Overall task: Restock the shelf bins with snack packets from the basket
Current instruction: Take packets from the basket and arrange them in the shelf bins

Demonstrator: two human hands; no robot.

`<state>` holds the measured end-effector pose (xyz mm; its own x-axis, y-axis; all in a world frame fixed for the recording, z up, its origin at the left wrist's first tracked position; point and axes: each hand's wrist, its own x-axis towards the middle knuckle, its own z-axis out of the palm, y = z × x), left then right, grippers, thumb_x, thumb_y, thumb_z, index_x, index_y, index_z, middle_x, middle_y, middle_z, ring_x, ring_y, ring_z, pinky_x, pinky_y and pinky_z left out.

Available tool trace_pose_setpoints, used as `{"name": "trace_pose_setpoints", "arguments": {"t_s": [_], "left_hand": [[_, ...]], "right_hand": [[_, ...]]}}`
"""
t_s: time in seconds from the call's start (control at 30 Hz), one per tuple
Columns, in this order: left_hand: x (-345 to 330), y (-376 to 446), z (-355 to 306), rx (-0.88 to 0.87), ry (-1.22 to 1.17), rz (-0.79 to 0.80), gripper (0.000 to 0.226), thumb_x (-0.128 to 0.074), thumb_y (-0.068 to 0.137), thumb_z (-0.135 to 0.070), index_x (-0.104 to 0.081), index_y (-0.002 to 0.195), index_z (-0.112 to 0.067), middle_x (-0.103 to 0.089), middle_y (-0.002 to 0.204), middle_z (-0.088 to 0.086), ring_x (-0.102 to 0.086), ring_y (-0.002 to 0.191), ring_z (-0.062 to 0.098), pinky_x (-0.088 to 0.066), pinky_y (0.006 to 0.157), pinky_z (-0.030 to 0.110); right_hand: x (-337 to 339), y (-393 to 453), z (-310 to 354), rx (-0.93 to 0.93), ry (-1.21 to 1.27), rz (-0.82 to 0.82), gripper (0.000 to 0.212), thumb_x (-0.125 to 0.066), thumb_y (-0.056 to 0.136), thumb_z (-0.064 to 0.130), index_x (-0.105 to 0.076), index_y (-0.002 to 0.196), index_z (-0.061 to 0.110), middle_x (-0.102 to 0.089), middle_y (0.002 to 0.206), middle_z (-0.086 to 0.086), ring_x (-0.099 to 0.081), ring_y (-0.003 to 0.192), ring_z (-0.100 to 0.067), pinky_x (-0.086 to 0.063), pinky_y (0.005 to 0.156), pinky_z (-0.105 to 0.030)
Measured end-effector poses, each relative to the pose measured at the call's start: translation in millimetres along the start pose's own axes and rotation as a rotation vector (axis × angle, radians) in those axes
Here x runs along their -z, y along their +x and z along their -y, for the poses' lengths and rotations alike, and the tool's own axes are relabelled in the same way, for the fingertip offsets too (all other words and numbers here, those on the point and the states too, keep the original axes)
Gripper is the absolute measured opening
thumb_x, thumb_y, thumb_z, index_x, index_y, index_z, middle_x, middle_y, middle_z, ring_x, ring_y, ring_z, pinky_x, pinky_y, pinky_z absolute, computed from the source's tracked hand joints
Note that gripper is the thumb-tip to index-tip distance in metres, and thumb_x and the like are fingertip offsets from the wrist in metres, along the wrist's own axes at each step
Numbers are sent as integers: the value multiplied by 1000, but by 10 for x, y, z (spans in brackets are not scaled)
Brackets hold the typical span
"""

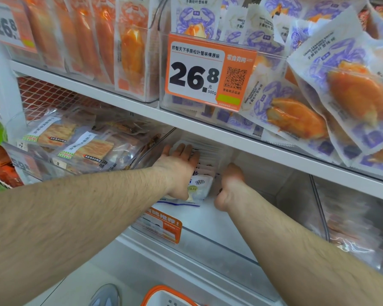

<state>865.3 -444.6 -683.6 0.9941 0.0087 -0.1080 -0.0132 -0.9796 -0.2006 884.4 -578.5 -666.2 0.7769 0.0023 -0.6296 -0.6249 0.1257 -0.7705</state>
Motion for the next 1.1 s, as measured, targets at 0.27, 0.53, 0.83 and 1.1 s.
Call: {"name": "trace_pose_setpoints", "arguments": {"t_s": [0.27, 0.53, 0.83, 1.1], "left_hand": [[17, 8, 3, -14, 44, 14, 114, -72, 78, -48, 5, 156, -17, 5, 164, 12, 0, 152, 30, -6, 121, 55], [-34, 104, 9, -29, 58, -36, 105, -70, 81, -52, -6, 155, -14, -21, 159, 13, -28, 143, 32, -40, 109, 51], [-8, 121, 26, -35, 56, -16, 113, -65, 81, -63, 3, 156, -14, -7, 163, 11, -12, 150, 30, -14, 121, 52], [82, 155, 102, -46, -99, 119, 95, -54, 92, -53, 9, 157, -22, 11, 165, 3, 6, 152, 25, 1, 123, 48]], "right_hand": [[61, -81, -91, 8, -73, 69, 34, -33, 103, 22, -55, 127, 10, -52, 115, -2, -47, 131, -31, -34, 112, -42], [221, 25, -134, -34, -188, 34, 37, -42, 100, 31, -47, 132, 13, -43, 144, -12, -54, 117, -36, -42, 104, -48], [206, 148, -166, -30, -429, 111, 10, -49, 94, 21, -54, 94, 12, -54, 95, -10, -59, 84, -27, -53, 81, -40], [213, 294, -311, 64, -736, 181, 21, -61, 93, 18, -63, 110, 7, -60, 86, -8, -61, 64, -21, -48, 57, -27]]}}
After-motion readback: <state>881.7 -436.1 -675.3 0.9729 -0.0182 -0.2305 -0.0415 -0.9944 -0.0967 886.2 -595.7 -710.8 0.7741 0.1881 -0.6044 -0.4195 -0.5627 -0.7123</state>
